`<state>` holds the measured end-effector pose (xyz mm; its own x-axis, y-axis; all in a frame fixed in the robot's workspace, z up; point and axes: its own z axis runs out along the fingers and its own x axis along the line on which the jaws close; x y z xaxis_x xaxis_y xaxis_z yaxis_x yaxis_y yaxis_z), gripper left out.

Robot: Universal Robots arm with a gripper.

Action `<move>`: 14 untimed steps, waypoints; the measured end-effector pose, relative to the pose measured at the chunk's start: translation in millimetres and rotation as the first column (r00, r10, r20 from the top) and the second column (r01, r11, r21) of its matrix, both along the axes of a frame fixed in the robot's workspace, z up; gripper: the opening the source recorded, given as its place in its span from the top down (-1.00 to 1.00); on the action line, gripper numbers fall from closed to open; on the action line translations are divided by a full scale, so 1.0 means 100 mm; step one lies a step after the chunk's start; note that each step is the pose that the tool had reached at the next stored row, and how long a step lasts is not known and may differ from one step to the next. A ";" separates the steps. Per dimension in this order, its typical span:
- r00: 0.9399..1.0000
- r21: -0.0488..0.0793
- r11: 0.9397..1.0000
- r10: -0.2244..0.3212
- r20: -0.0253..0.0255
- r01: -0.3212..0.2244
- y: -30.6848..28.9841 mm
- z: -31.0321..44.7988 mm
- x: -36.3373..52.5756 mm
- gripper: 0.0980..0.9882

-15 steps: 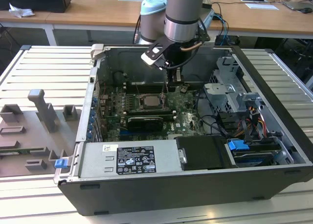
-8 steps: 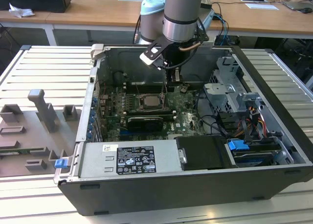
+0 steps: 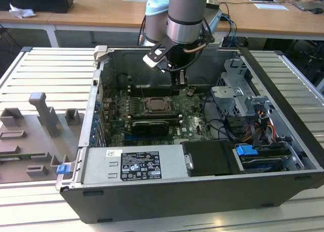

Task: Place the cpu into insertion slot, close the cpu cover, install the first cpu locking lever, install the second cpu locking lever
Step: 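Close the cpu cover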

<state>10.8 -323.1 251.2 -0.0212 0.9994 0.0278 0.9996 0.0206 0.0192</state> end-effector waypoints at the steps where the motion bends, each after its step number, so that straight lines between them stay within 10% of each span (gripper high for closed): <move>1: 1.000 0.000 1.000 0.000 0.000 0.000 0.001 -0.002 -0.003 0.98; 14: 1.000 0.000 1.000 0.000 0.000 0.000 0.000 -0.040 -0.091 0.98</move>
<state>1.7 -323.2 247.2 -0.0214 0.9994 0.0277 0.9996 0.0209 0.0191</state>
